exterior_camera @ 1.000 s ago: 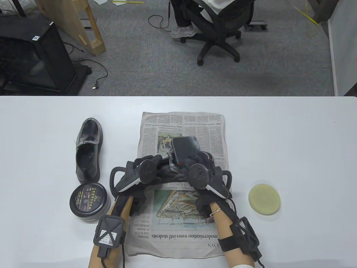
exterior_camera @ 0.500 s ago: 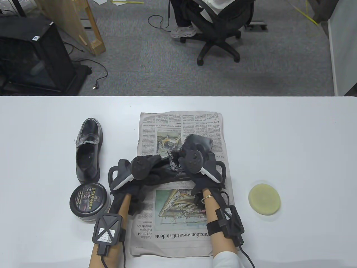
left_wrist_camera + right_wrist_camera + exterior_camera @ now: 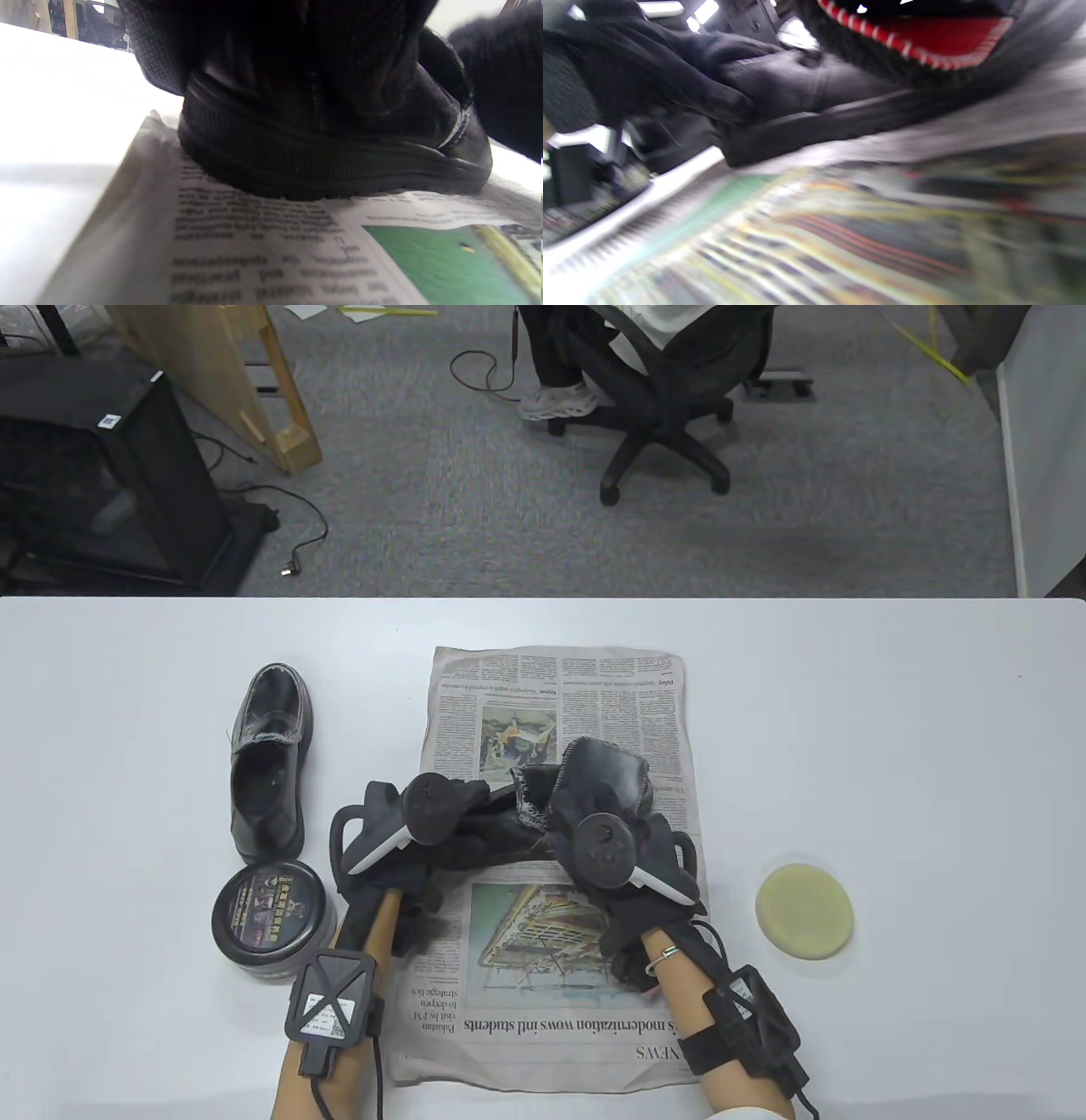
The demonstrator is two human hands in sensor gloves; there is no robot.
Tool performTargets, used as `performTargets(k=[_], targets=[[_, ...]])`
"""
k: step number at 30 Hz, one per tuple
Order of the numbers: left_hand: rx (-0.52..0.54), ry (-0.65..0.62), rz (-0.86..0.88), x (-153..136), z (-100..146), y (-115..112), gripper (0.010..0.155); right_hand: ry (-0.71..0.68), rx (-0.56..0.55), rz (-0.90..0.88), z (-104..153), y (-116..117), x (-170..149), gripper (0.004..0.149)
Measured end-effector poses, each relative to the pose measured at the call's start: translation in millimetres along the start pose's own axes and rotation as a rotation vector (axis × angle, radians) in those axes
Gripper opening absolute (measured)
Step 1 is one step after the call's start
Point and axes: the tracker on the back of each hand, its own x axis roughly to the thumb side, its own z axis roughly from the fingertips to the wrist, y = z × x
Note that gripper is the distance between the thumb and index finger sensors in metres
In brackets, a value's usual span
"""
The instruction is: Dip and apply leather care cream with polishing sponge on shoes
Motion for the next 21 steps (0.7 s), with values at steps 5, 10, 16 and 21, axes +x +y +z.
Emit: performTargets(k=[5, 10, 16, 21], targets=[[-0.004, -0.006, -0.003, 0, -1, 0, 0.072, 0.023, -0.028, -0.045, -35, -4, 14, 0.061], [-0.002, 0.010, 0.013, -3, -1, -1, 0.076, 0.210, -0.019, 0.053, -55, -4, -9, 0.062], [-0.012, 0.025, -0.030, -1, -1, 0, 0.079, 0.296, 0.001, 0.155, -32, -10, -43, 0.061], [-0.009, 0.016, -0.024, 0, -2, -1, 0.079, 0.183, 0.001, 0.277, 1, -3, -41, 0.061]])
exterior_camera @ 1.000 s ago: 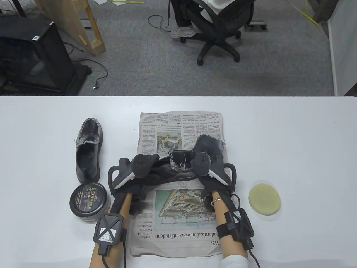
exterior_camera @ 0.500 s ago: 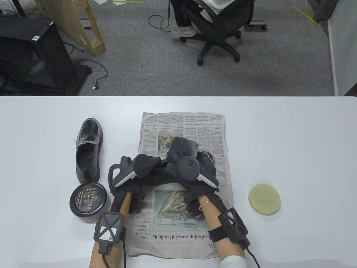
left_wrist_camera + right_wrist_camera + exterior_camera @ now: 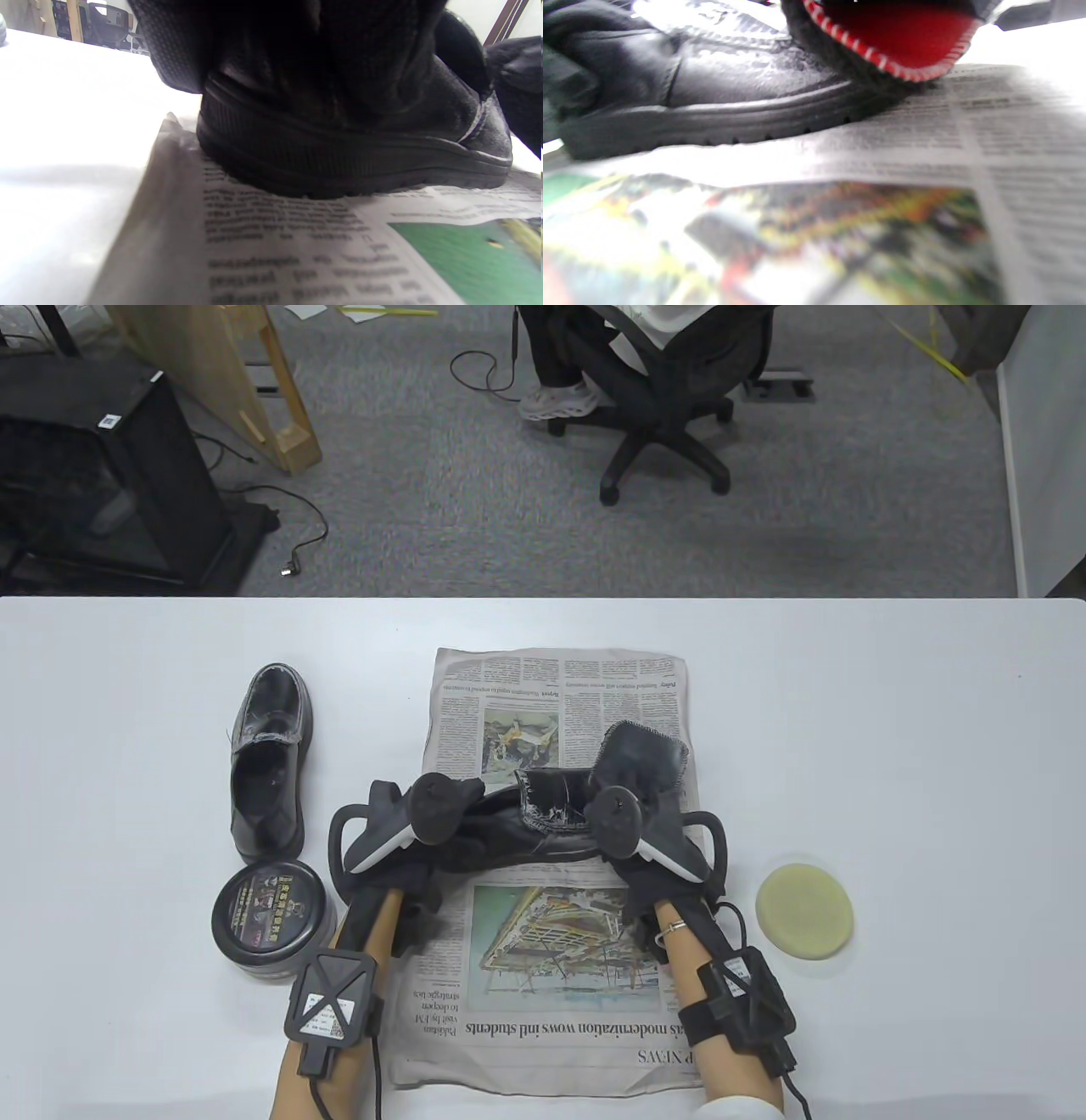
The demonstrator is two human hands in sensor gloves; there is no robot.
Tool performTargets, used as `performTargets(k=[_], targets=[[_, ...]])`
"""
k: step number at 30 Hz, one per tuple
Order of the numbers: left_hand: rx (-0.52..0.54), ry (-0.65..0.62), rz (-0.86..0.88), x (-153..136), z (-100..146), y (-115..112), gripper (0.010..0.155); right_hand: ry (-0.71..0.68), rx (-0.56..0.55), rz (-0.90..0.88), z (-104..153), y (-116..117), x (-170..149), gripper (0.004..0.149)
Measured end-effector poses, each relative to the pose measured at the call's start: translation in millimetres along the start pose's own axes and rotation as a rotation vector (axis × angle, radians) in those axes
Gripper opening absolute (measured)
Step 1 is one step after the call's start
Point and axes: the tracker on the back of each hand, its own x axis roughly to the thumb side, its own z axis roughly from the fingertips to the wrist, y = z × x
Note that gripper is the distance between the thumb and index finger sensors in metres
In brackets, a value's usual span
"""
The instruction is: Dip and apply leather care cream with polishing sponge on shoes
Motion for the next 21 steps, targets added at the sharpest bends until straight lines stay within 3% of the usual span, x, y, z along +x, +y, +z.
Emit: performTargets(k=[5, 10, 15, 18, 21], targets=[[-0.015, -0.019, -0.018, 3, -2, 0, 0.074, -0.151, -0.029, -0.091, 17, -2, 24, 0.062], [-0.025, -0.031, -0.026, 4, -2, 0, 0.072, -0.231, -0.053, -0.311, -3, -15, 55, 0.062], [-0.022, -0.031, -0.018, 3, -2, -1, 0.073, -0.105, -0.015, -0.203, -40, -12, 55, 0.061], [-0.018, -0.025, -0.003, 2, -2, -1, 0.075, -0.003, 0.017, -0.243, -48, -10, 35, 0.062], [-0.020, -0.016, -0.005, 3, -1, -1, 0.076, 0.061, 0.047, -0.134, -42, -8, 6, 0.062]])
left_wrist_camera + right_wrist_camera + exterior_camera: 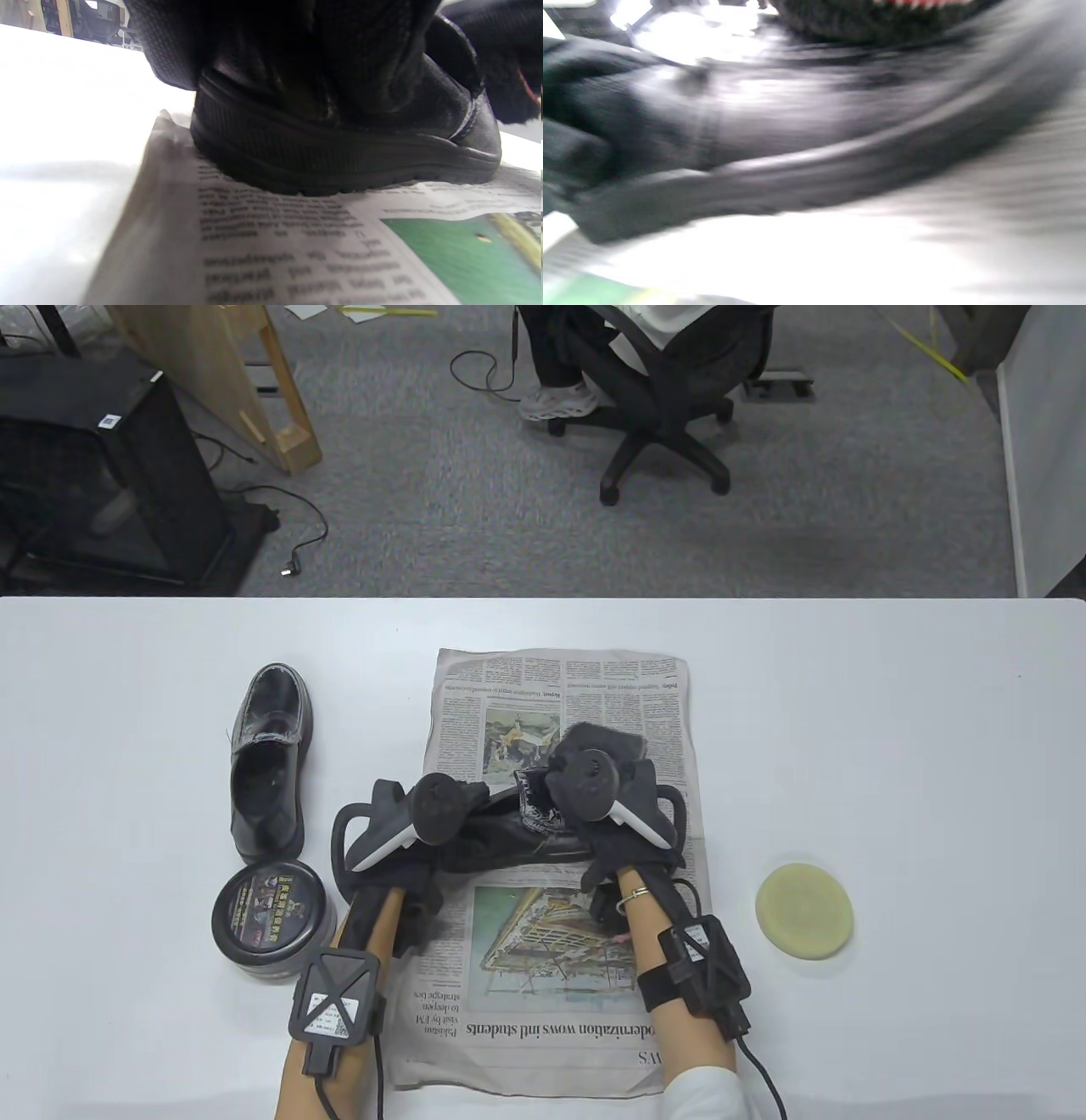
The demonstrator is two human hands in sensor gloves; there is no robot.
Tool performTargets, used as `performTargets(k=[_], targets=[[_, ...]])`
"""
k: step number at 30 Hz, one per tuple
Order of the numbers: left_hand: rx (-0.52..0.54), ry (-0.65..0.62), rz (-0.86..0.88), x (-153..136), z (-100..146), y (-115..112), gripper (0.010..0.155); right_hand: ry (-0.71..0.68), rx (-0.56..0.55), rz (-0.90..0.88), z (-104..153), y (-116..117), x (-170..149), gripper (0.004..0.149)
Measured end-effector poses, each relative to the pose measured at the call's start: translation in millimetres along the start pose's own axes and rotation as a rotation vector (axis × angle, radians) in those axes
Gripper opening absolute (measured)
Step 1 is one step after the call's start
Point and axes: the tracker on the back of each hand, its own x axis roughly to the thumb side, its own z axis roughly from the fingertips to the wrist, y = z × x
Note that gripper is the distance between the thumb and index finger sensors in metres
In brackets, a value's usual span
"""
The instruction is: Dip and apply leather care cream with polishing sponge on shoes
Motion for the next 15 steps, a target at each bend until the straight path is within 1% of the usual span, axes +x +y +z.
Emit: performTargets(k=[3, 7, 11, 13, 15], targets=[[0.001, 0.004, -0.007, 2, 0, 0, 0.076, 0.002, 0.001, 0.090, 15, 1, -17, 0.062], [0.005, 0.009, -0.005, 3, 0, -1, 0.076, -0.079, 0.004, 0.114, 40, 8, -20, 0.063], [-0.003, -0.003, -0.017, 4, -1, 0, 0.074, -0.209, 0.005, 0.079, 62, 16, -1, 0.063], [-0.014, -0.007, -0.018, 5, -2, 0, 0.073, -0.262, -0.003, 0.045, 64, 17, 14, 0.063], [-0.016, -0.008, -0.035, 7, -2, 0, 0.072, -0.306, -0.025, -0.038, 60, 13, 31, 0.063]])
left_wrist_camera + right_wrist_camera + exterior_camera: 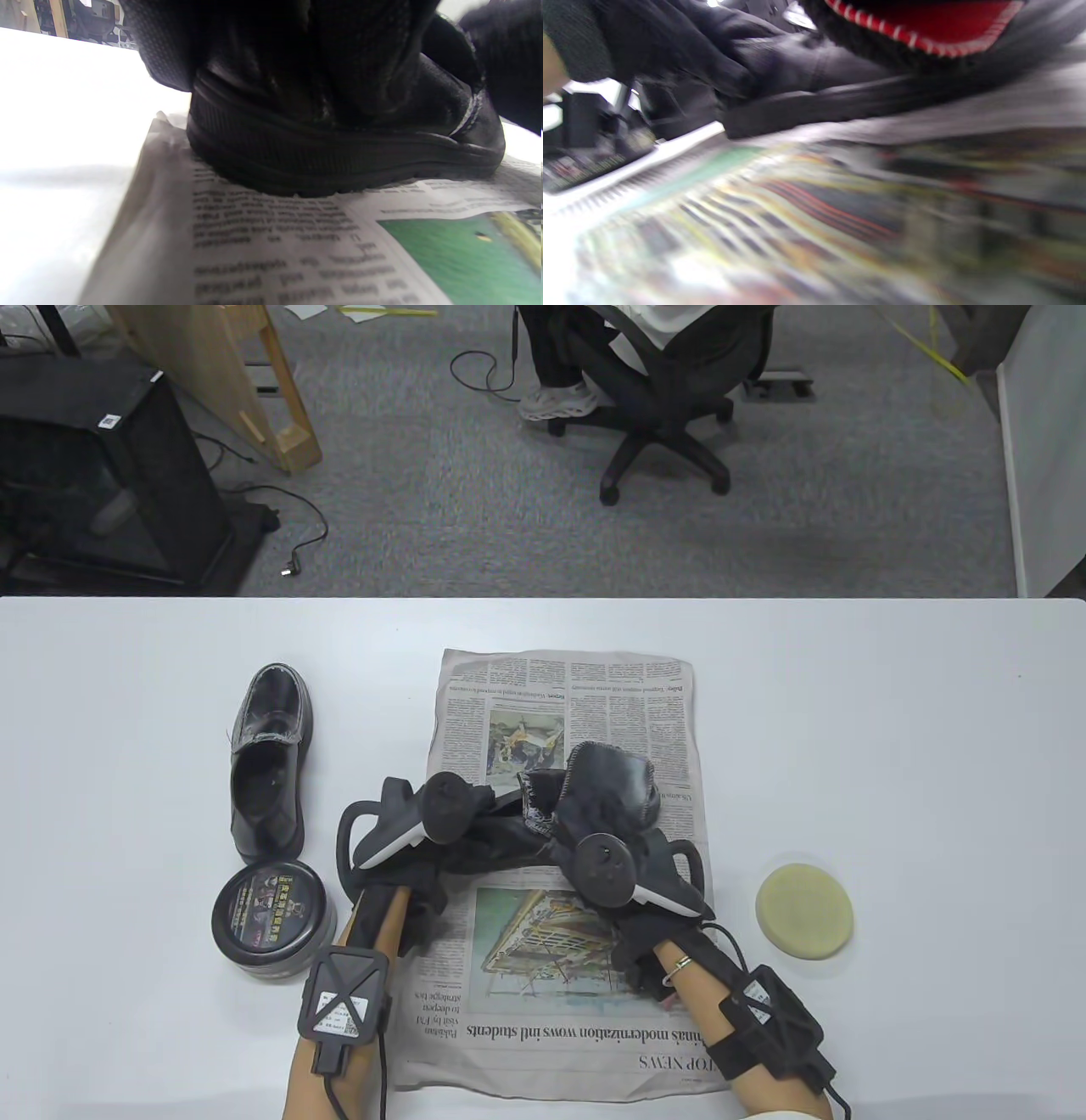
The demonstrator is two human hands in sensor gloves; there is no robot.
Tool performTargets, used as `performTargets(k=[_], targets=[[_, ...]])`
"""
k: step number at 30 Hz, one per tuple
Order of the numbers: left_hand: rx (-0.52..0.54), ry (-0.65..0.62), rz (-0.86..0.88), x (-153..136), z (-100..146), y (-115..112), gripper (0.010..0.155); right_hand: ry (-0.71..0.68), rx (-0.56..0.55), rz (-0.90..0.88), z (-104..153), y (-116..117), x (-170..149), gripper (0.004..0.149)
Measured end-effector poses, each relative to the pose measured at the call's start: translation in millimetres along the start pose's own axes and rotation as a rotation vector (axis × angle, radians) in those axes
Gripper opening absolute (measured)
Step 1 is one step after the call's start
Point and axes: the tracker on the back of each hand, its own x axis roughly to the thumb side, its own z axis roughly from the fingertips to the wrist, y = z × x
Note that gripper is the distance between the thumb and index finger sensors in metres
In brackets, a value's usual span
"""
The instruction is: Dip and apply leather care cream with polishing sponge on shoes
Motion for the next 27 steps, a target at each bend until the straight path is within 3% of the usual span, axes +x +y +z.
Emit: performTargets(k=[4, 9, 14, 18, 23, 27], targets=[[0.002, -0.006, 0.012, -1, 0, -1, 0.072, 0.020, -0.031, -0.029, -27, -7, 7, 0.062], [0.014, 0.001, 0.040, -4, 1, -2, 0.074, 0.190, -0.030, 0.020, -53, -7, -17, 0.063], [0.018, 0.005, 0.048, -4, 2, -3, 0.076, 0.305, 0.016, 0.075, -35, -12, -54, 0.063], [0.019, 0.010, 0.040, -2, 3, -3, 0.076, 0.280, 0.039, 0.157, -8, -9, -60, 0.063], [0.022, -0.001, 0.035, -1, 2, -4, 0.075, 0.138, 0.047, 0.127, 17, 4, -36, 0.064], [0.010, -0.014, 0.030, 0, 1, -3, 0.073, 0.014, 0.013, -0.008, 12, 4, -3, 0.063]])
